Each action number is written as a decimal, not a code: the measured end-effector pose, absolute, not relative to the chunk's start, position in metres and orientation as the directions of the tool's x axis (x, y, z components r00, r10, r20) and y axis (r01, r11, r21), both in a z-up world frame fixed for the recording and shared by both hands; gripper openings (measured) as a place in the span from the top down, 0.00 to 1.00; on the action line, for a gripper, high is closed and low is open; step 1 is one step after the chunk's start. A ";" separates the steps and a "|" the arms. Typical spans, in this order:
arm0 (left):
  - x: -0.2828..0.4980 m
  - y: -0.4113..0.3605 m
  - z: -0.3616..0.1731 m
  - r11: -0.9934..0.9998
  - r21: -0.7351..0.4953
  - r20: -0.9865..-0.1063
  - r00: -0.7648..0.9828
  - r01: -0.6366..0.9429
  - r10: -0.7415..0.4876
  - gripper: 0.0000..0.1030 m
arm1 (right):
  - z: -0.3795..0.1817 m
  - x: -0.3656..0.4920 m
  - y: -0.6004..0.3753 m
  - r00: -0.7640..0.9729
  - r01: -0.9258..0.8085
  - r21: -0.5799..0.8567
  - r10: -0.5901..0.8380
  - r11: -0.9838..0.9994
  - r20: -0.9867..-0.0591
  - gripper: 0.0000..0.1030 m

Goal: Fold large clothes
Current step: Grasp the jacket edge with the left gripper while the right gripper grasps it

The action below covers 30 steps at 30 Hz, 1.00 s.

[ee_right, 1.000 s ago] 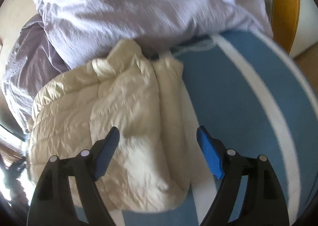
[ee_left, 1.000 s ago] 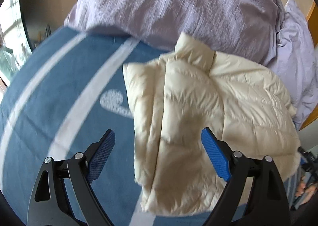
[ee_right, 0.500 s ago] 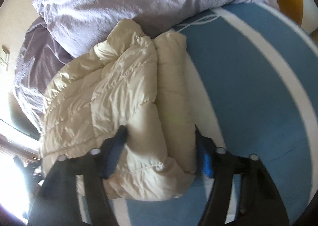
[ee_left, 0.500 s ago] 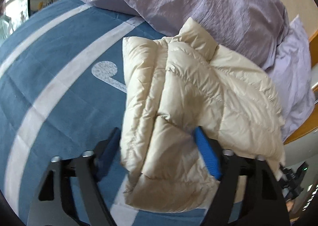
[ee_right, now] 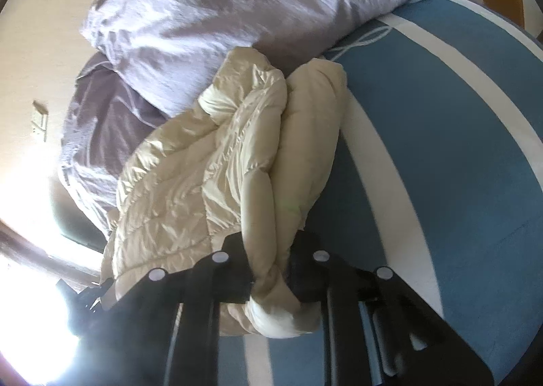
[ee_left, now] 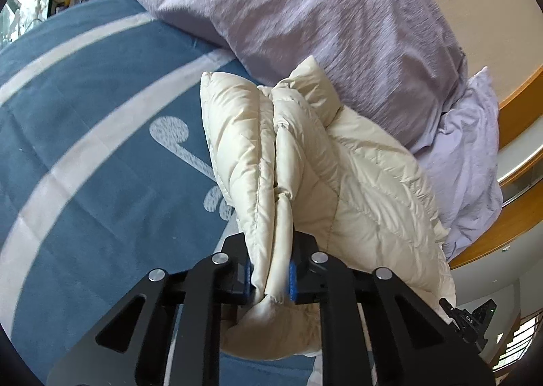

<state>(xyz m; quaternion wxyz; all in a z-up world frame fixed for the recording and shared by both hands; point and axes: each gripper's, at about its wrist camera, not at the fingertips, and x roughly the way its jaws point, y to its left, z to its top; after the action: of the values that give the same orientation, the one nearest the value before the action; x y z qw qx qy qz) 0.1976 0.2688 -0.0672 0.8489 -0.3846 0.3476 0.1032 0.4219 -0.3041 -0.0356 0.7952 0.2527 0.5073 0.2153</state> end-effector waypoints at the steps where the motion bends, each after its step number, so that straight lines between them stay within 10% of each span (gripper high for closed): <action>1: 0.195 0.270 -0.065 0.680 -0.585 -0.666 0.741 -0.441 -0.092 0.87 | -0.033 0.419 -0.303 0.391 -0.094 0.622 0.603 0.777 -0.695 0.85; 24: 0.064 0.315 -0.058 0.671 -0.548 -0.680 0.733 -0.499 -0.011 0.87 | -0.014 0.303 -0.237 0.265 -0.373 0.517 0.623 0.770 -0.736 0.85; 30: 0.062 0.314 -0.064 0.666 -0.538 -0.700 0.714 -0.517 -0.011 0.81 | -0.003 0.295 -0.238 0.361 -0.374 0.363 0.495 0.853 -0.791 0.64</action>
<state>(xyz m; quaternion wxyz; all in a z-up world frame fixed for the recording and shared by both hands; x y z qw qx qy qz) 0.0618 0.3143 -0.0644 0.8440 -0.3803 0.3471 0.1501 0.2954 -0.2379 -0.0025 0.8226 0.0605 0.4999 0.2639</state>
